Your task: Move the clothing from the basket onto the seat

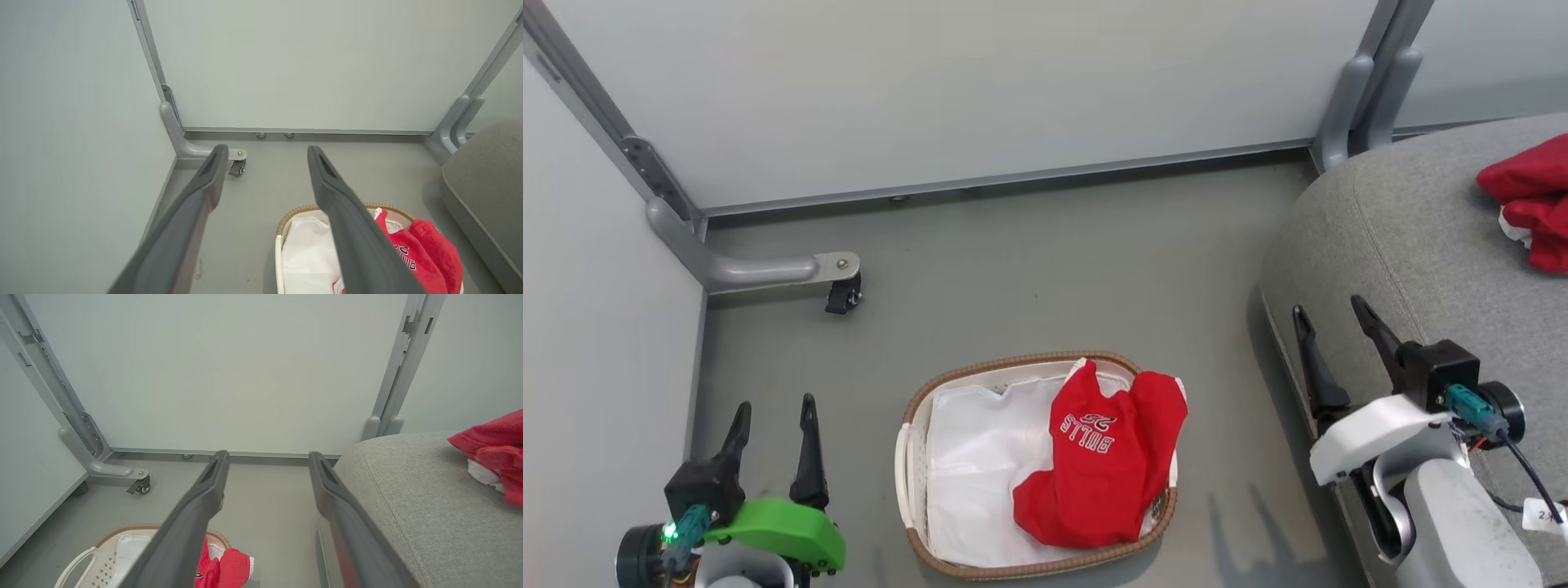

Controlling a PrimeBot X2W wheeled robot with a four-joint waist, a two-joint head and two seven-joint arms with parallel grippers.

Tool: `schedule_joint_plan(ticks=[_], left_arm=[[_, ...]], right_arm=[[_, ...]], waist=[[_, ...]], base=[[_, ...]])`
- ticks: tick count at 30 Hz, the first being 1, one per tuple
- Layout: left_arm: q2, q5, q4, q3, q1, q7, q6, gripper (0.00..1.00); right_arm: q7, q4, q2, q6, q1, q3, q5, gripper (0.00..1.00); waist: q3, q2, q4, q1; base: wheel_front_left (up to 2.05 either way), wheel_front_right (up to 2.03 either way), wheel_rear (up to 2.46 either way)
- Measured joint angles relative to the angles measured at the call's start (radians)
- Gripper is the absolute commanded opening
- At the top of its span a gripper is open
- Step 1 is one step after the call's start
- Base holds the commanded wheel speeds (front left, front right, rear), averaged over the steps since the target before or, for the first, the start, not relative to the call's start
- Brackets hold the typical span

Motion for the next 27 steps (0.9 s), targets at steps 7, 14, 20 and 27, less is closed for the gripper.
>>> schedule_joint_plan(ticks=[7,14,20,27], left_arm=[[-0.008,0.007,-0.032,0.035,0.083,0.0,0.0,1.0],[-0.009,-0.004,-0.042,0.011,0.089,0.0,0.0,1.0],[-0.01,-0.041,-0.03,-0.056,0.028,0.0,0.0,1.0],[-0.011,-0.123,0.018,-0.172,-0.106,0.0,0.0,1.0]], right_arm=[[0.0,-0.001,0.016,0.0,0.06,0.003,0.006,1.0],[0.0,-0.014,0.016,0.0,0.061,0.007,0.018,1.0],[0.0,-0.043,0.019,0.0,0.015,0.016,0.008,1.0],[0.0,-0.092,0.037,0.0,-0.099,0.041,0.003,1.0]], waist=[[-0.047,0.0,0.008,0.0],[-0.042,0.0,-0.005,0.0],[-0.001,0.0,-0.017,0.0],[0.094,0.0,-0.05,0.0001]], base=[[0.0,0.0,0.0],[0.0,0.0,0.0],[0.0,0.0,0.0],[0.0,0.0,0.0]])
